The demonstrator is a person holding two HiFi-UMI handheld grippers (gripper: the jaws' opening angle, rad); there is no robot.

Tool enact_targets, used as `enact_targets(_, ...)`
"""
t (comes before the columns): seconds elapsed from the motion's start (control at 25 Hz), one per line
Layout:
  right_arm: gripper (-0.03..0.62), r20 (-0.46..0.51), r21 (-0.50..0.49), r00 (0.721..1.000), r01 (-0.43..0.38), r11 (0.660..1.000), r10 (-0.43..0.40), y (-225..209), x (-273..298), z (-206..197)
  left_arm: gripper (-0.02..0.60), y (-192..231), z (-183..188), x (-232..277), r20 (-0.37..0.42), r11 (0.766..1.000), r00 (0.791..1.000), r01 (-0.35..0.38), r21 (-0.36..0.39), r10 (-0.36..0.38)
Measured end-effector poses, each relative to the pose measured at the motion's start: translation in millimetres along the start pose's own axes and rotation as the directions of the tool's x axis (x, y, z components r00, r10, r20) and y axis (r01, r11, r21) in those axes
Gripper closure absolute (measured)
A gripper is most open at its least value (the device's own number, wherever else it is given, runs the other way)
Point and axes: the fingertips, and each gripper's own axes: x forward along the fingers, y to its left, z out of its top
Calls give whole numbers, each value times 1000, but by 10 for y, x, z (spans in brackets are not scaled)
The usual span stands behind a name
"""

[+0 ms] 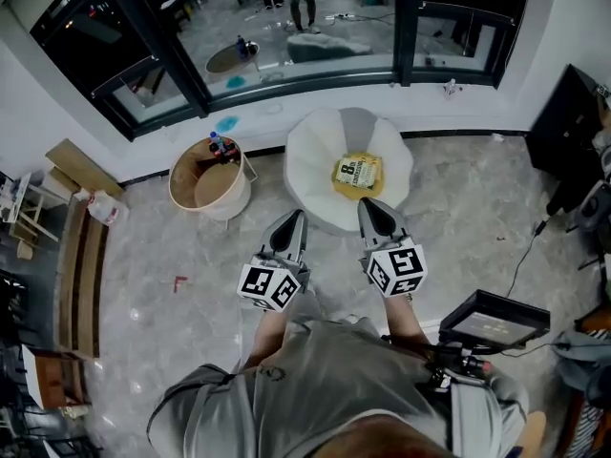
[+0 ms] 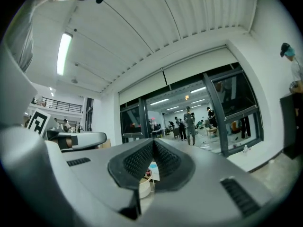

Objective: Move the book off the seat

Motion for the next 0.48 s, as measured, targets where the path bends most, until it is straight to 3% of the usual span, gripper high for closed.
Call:
enact_targets(0.28, 580, -3, -24, 1000, -11, 1000, 11, -83, 7, -14, 569, 4, -72, 302, -21, 992, 999, -22, 121, 25)
enact_targets(0.48, 580, -28, -59, 999, 37, 998, -39, -304, 174, -87, 569, 114, -211, 558, -29, 988, 1000, -3, 154, 8)
